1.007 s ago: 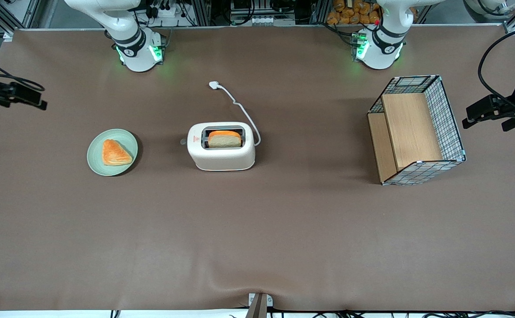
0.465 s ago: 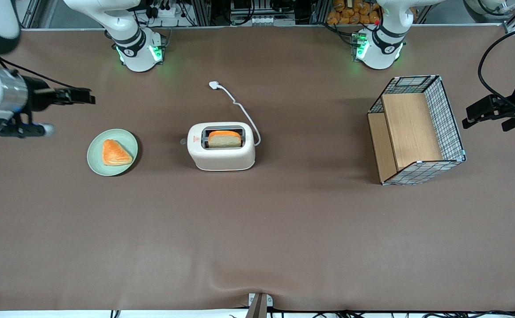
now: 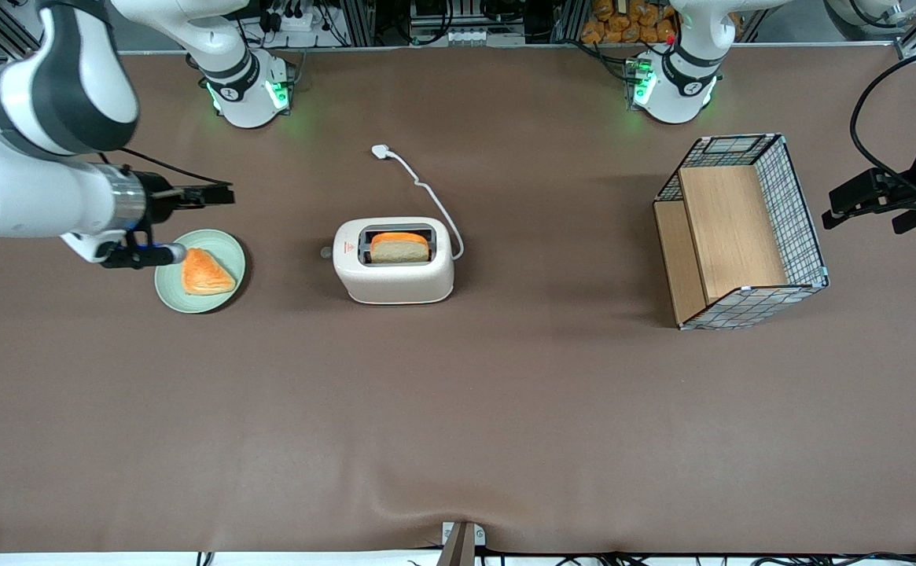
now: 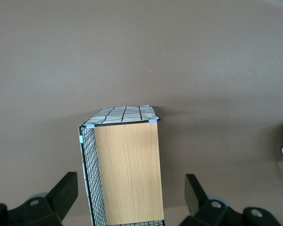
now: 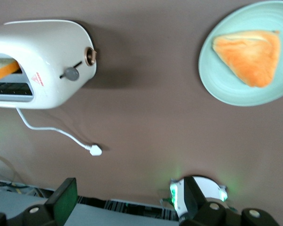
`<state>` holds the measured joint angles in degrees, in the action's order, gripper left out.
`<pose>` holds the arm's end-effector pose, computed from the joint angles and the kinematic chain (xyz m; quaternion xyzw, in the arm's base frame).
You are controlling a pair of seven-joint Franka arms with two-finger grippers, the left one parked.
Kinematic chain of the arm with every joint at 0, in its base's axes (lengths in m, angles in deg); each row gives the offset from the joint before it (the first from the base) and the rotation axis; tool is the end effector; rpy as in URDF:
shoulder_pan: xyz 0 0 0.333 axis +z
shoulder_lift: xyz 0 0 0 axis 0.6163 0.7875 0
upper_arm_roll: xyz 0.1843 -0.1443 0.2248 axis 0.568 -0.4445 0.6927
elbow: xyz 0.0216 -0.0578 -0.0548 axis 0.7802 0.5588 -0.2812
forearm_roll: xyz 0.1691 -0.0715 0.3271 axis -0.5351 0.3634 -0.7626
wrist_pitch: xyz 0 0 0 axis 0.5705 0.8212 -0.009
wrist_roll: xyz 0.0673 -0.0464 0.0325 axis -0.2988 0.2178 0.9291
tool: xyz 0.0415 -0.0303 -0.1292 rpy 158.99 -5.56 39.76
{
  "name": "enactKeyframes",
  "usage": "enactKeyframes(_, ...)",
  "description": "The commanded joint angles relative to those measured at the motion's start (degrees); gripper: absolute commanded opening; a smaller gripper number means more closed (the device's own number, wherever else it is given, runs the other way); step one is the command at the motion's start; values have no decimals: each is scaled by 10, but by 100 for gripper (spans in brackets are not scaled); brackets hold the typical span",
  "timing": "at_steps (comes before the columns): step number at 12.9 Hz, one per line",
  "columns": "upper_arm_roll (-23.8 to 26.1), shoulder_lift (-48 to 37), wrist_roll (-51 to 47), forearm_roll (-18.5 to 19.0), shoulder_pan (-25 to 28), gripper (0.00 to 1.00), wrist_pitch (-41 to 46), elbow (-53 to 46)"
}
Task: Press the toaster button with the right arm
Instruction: 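Move the right gripper toward the side lever of the white toaster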
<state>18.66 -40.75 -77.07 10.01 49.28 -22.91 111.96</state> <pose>0.4953 0.0992 0.4355 -0.9666 -0.0092 0.2338 0.1043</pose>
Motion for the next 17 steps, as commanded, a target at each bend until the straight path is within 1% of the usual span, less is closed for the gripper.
enactKeyframes(1, -4, -14, -6, -40, 14, 100, -53, 57)
enactKeyframes(2, -4, -11, -7, -59, 18, 100, -68, 69)
enactKeyframes(3, -4, -4, -7, -64, 19, 93, -82, 77)
enactKeyframes(4, -4, 5, -7, -68, 20, 73, -90, 78)
enactKeyframes(5, -4, 17, -7, -81, 26, 54, -97, 77)
enactKeyframes(6, -4, 25, -10, -98, 27, 40, -106, 77)
enactKeyframes(7, -4, 32, -15, -109, 32, 23, -114, 78)
enactKeyframes(8, -4, 37, -21, -111, 39, 16, -125, 77)
enactKeyframes(11, -4, 61, -23, -111, 63, 11, -165, 77)
enactKeyframes(15, -4, 79, -26, -117, 84, 9, -208, 77)
enactKeyframes(17, -4, 80, -26, -141, 83, 0, -218, 77)
